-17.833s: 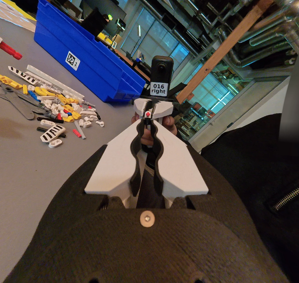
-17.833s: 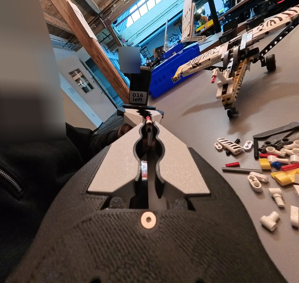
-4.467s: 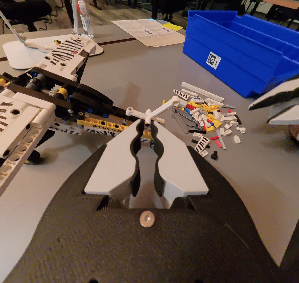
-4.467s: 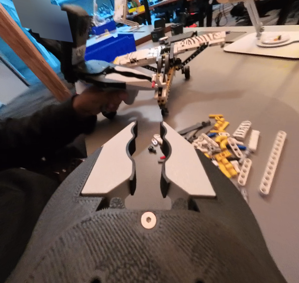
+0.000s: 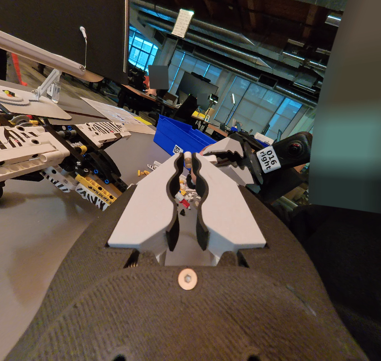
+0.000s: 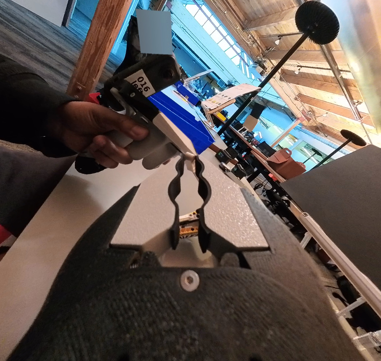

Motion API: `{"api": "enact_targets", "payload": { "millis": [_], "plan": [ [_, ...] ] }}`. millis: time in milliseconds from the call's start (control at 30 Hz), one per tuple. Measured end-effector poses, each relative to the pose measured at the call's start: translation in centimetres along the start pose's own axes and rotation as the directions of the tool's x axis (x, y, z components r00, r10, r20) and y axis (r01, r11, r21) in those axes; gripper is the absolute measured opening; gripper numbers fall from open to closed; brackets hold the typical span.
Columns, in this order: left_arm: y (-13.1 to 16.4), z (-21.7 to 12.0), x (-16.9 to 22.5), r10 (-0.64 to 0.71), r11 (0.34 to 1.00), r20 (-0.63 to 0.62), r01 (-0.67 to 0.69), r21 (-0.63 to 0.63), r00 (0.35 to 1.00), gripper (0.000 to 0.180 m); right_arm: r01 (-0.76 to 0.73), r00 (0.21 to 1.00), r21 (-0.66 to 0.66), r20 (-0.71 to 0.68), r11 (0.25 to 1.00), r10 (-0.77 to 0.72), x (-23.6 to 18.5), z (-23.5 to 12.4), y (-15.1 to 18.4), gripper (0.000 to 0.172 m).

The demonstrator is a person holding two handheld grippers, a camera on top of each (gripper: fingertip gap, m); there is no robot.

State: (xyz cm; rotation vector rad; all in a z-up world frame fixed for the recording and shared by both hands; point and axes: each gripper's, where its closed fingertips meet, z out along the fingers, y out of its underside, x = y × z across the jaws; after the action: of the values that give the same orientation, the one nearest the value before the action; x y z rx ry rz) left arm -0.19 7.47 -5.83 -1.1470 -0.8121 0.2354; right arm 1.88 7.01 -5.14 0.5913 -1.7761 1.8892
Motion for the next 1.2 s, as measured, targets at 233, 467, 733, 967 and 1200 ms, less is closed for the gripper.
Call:
{"api": "enact_targets", "payload": {
  "millis": [233, 467, 733, 967, 1200],
  "plan": [
    [-0.1, -0.7, -1.4, 0.059, 0.998, 0.076, -0.059, -0.010, 0.995, 0.017, -0.078, 0.964, -0.052, -0.257, 0.996, 0.062, 8.2, -4.8, 2.4, 0.008],
    [1.5, -1.1, -2.3, 0.135, 0.987, 0.116, -0.122, -0.107, 0.984, 0.017, -0.495, 0.857, -0.559, -0.442, 0.665, 0.266, 11.8, -12.1, 17.6, 0.008],
    [3.7, -2.0, -4.9, 0.144, 0.968, 0.179, -0.101, -0.229, 0.973, 0.018, -0.356, 0.933, -0.846, -0.346, 0.398, 0.100, 8.2, -12.9, 22.8, 0.011],
    [5.0, -1.6, -4.3, 0.063, 0.960, 0.117, -0.028, -0.280, 0.991, 0.021, -0.382, 0.924, -0.687, -0.282, 0.618, 0.257, 7.3, -9.1, 18.9, 0.029],
    [4.9, -1.1, -4.4, 0.048, 0.962, 0.113, -0.016, -0.271, 0.992, 0.008, -0.273, 0.942, -0.330, 0.102, 0.904, 0.321, 1.0, -3.1, 8.7, 0.015]
  ]
}}
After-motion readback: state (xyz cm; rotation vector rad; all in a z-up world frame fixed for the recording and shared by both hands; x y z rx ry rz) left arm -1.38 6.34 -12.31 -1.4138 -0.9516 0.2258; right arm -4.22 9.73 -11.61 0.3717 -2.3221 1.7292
